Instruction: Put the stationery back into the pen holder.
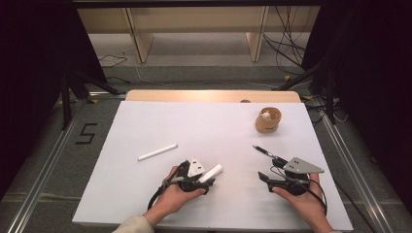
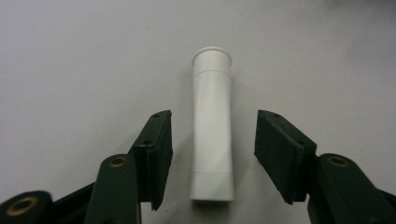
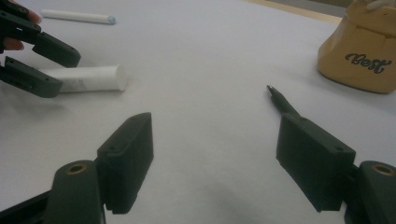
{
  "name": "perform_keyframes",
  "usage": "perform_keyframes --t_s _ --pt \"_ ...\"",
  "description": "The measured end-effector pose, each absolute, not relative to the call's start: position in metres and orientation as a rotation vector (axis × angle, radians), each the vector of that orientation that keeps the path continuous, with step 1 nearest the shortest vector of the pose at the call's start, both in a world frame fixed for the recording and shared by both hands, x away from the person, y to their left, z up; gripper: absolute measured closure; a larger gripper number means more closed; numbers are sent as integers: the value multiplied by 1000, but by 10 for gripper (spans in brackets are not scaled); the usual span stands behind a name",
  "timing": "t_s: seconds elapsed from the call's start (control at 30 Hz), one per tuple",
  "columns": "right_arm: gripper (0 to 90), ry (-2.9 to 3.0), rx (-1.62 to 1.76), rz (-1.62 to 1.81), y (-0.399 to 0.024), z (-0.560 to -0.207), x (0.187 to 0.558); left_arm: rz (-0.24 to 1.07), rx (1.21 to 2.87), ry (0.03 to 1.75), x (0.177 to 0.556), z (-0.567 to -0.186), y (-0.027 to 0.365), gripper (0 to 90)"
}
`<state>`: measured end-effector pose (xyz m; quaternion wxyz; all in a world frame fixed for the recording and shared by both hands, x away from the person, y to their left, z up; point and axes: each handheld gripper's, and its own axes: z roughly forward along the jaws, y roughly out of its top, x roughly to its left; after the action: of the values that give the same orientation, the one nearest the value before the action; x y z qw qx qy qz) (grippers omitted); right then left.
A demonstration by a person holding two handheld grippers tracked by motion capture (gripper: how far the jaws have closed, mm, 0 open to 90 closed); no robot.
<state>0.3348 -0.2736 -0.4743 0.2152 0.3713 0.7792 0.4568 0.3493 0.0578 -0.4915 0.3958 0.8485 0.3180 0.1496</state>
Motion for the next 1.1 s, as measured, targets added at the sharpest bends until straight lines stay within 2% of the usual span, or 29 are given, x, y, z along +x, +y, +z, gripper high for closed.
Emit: perform_keyframes --t_s 0.4,1.1 --pt "278 2162 1029 1268 -273 -474 335 402 2181 801 353 -491 51 577" --pt "278 2165 1028 1271 -273 -474 335 350 2216 845 357 -491 49 674"
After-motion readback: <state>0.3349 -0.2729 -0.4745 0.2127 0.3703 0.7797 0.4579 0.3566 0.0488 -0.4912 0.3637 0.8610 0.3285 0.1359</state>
